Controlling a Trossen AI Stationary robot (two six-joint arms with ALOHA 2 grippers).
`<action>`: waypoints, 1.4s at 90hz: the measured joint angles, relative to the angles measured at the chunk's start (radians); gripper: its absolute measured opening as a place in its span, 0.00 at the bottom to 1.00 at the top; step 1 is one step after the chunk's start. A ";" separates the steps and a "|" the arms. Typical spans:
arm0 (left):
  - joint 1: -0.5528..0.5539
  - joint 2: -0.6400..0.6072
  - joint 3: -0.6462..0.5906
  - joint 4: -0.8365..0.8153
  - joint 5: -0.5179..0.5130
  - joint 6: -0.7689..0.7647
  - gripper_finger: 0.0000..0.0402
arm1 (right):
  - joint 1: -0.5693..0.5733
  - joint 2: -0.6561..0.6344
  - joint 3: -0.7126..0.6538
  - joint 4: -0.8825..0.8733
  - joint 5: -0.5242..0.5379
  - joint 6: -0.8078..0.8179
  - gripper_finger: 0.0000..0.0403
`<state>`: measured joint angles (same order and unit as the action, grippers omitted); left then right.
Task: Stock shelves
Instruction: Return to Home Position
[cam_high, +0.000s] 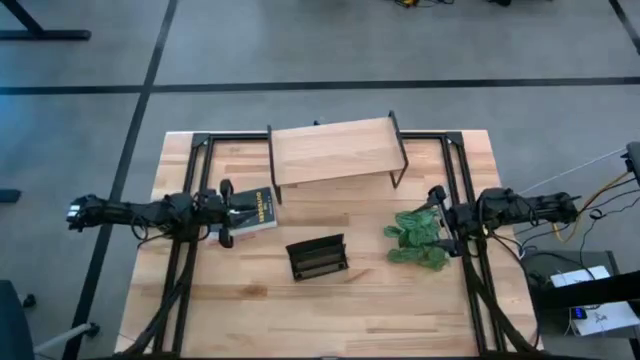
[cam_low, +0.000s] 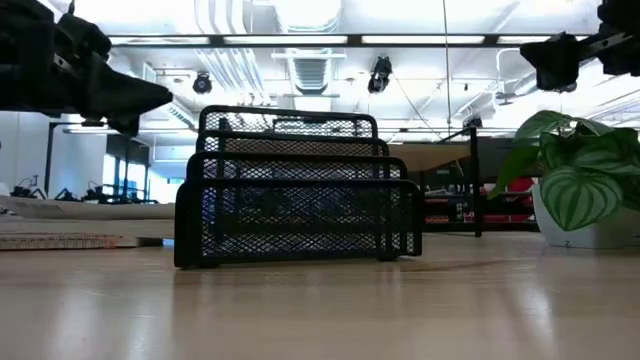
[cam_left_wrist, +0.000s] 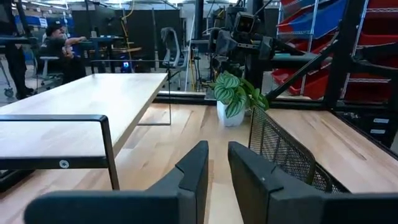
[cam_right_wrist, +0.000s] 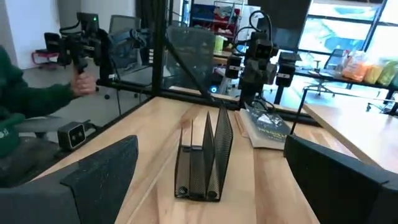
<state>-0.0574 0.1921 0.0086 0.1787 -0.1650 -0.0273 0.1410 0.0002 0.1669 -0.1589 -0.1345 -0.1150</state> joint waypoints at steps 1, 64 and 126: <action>0.000 0.000 0.000 0.000 0.000 0.000 0.12 | 0.000 0.000 -0.001 0.000 0.000 0.000 0.96; 0.000 0.098 0.000 -0.016 -0.003 0.019 0.12 | 0.000 0.002 -0.014 0.013 0.004 -0.177 0.96; 0.000 0.161 0.000 -0.016 -0.005 0.018 0.12 | 0.000 0.002 -0.014 0.013 0.003 -0.208 0.96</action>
<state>-0.0574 0.3534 0.0086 0.1627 -0.1696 -0.0090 0.1413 0.0025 0.1528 -0.1459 -0.1310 -0.3229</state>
